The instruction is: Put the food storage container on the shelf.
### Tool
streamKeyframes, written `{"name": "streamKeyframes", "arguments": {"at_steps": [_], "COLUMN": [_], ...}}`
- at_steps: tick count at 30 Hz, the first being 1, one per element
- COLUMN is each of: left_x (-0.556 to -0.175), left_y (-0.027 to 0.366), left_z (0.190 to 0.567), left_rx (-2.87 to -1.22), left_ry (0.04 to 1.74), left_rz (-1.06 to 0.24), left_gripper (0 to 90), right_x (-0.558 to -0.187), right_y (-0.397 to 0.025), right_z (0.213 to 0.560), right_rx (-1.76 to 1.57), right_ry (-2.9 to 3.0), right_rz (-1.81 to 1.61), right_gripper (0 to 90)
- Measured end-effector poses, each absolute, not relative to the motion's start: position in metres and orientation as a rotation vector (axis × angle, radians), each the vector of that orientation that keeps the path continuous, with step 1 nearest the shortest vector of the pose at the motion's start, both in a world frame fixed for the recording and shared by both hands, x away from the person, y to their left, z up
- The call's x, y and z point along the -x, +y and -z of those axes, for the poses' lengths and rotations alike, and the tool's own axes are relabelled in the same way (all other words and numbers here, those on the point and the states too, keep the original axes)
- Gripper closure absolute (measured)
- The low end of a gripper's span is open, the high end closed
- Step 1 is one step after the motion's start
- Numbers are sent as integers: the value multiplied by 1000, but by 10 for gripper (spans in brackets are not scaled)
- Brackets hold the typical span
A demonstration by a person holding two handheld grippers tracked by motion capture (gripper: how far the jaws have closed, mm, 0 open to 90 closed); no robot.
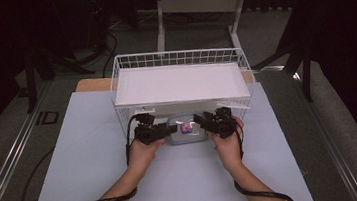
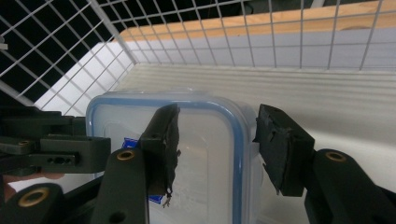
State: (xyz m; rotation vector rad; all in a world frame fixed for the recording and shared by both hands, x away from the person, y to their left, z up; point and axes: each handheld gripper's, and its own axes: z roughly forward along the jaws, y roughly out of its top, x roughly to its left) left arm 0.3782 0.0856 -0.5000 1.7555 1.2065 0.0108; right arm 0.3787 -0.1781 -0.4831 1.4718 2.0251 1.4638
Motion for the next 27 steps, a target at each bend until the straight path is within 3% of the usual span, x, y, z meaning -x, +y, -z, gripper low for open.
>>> {"name": "streamKeyframes", "arguments": {"at_steps": [7, 14, 16, 27], "left_x": [-389, -392, -393, -389], "left_y": [90, 86, 82, 81], "left_z": [503, 506, 506, 505], "left_rx": [-1744, -1739, -1791, -1762], "left_ry": [1176, 1110, 1141, 1155], "left_rz": [-17, -113, -209, -223], "left_gripper": [502, 481, 452, 411], "right_x": [-380, -383, -384, -373], "right_y": [-176, -178, -175, -174], "right_z": [489, 495, 499, 493], "right_rx": [-1480, -1470, -1464, -1372], "right_ry": [1983, 1963, 1989, 2000], "right_rz": [-1454, -1478, -1417, -1391], "right_gripper": [500, 500, 454, 438]}}
